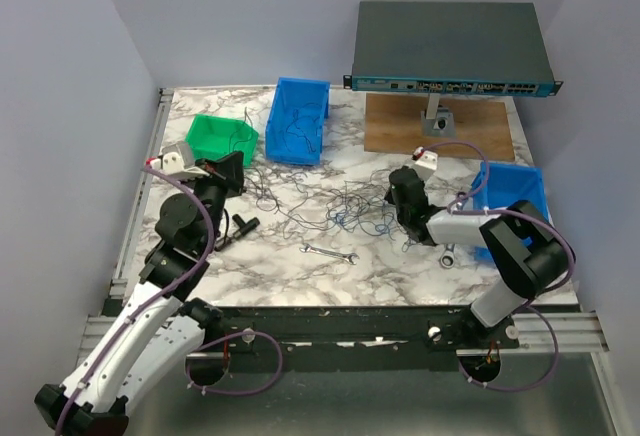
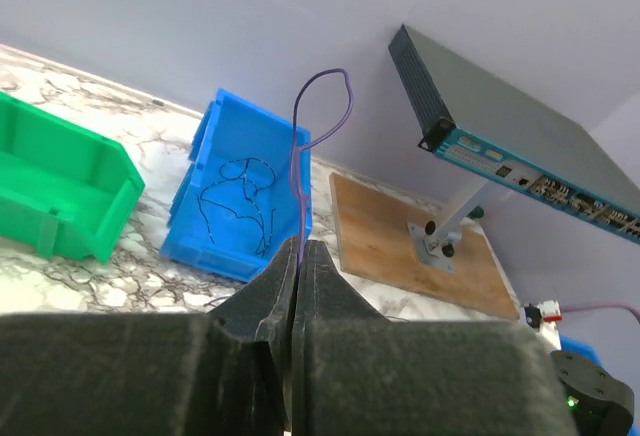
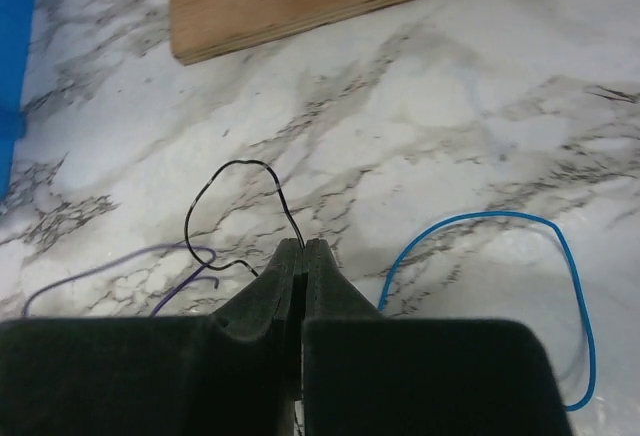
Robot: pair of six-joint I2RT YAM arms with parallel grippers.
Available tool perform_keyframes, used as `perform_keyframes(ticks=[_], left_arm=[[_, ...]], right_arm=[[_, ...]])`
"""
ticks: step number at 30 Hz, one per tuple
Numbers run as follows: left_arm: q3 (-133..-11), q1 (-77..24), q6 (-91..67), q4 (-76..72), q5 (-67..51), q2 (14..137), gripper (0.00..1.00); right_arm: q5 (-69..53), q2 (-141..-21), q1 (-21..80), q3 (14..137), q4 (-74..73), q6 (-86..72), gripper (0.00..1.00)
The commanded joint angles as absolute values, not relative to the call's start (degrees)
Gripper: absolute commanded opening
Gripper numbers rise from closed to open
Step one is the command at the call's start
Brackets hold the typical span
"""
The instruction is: Untangle the cables
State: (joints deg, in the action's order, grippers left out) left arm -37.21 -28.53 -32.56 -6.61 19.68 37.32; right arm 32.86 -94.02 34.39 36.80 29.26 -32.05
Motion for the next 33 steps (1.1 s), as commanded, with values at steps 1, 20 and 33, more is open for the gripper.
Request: perform_keyframes(ticks=[1,20,33], left_arm=[[-38.9,-28.1,-35.1,2.3,23.4,35.2,0.00],[-45.7,-28.1,-36.2,-0.9,-2.0,43.4,0.00],[-45.0,-34.1,-49.6,-12.0,-8.3,48.1,0.00]], right_arm=[[37.2,-89.0,33.4,34.4,24.8,-39.4,0.01],[-20.9,-84.5,40.2,23.1,65.7,-18.5,0.92],[-22.2,-89.2,44.6,25.5,66.0,-16.7,0.91]])
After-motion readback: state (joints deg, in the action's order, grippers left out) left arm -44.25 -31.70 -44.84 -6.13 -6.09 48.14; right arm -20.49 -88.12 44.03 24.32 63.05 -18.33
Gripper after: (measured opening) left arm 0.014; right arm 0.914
